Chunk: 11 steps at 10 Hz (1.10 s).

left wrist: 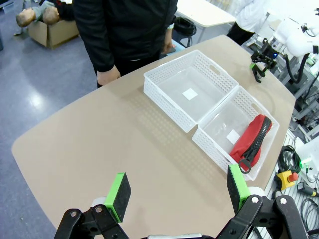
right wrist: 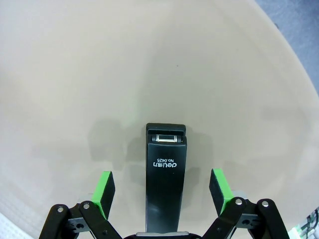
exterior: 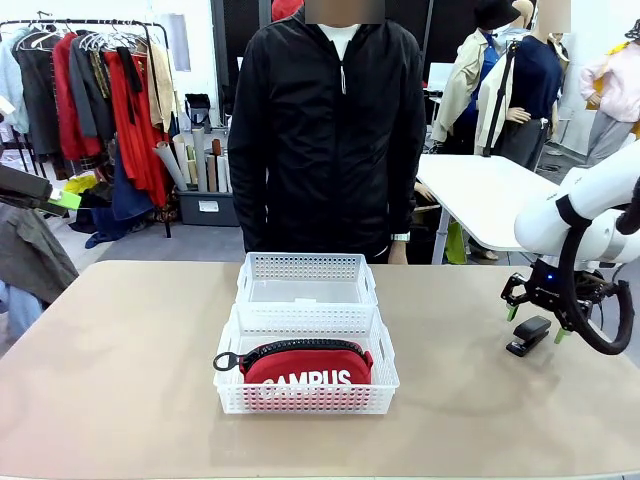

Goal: Distribute items into two baskets.
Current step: Pick up the Stapler that the person points to.

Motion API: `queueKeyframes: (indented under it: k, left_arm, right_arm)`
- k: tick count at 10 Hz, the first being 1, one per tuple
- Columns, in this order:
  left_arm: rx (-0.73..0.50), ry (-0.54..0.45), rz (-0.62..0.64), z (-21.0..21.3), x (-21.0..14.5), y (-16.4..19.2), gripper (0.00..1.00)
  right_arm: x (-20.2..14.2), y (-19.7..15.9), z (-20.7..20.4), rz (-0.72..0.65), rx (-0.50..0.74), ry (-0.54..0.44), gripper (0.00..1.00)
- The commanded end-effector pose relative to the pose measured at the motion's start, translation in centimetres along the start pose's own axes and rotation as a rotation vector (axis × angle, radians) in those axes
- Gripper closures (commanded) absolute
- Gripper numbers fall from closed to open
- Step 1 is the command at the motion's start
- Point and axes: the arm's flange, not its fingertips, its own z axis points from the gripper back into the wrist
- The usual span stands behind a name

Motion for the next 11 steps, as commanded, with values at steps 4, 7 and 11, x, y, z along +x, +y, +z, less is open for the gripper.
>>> queueKeyframes:
  k: [4, 7, 11]
  left_arm:
    - [-0.002, -0.005, -0.005, 0.11, 0.02, -0.03, 0.0]
    - [-0.002, -0.005, -0.005, 0.11, 0.02, -0.03, 0.0]
    - [-0.002, -0.005, -0.005, 0.11, 0.02, -0.03, 0.0]
  right_arm:
    - [-0.06, 0.27, -0.13, -0.025, -0.006, 0.008, 0.09]
    - [0.03, 0.2, -0.25, -0.032, -0.011, 0.0, 0.38]
    - [-0.12, 0.55, -0.43, -0.014, -0.016, -0.001, 0.85]
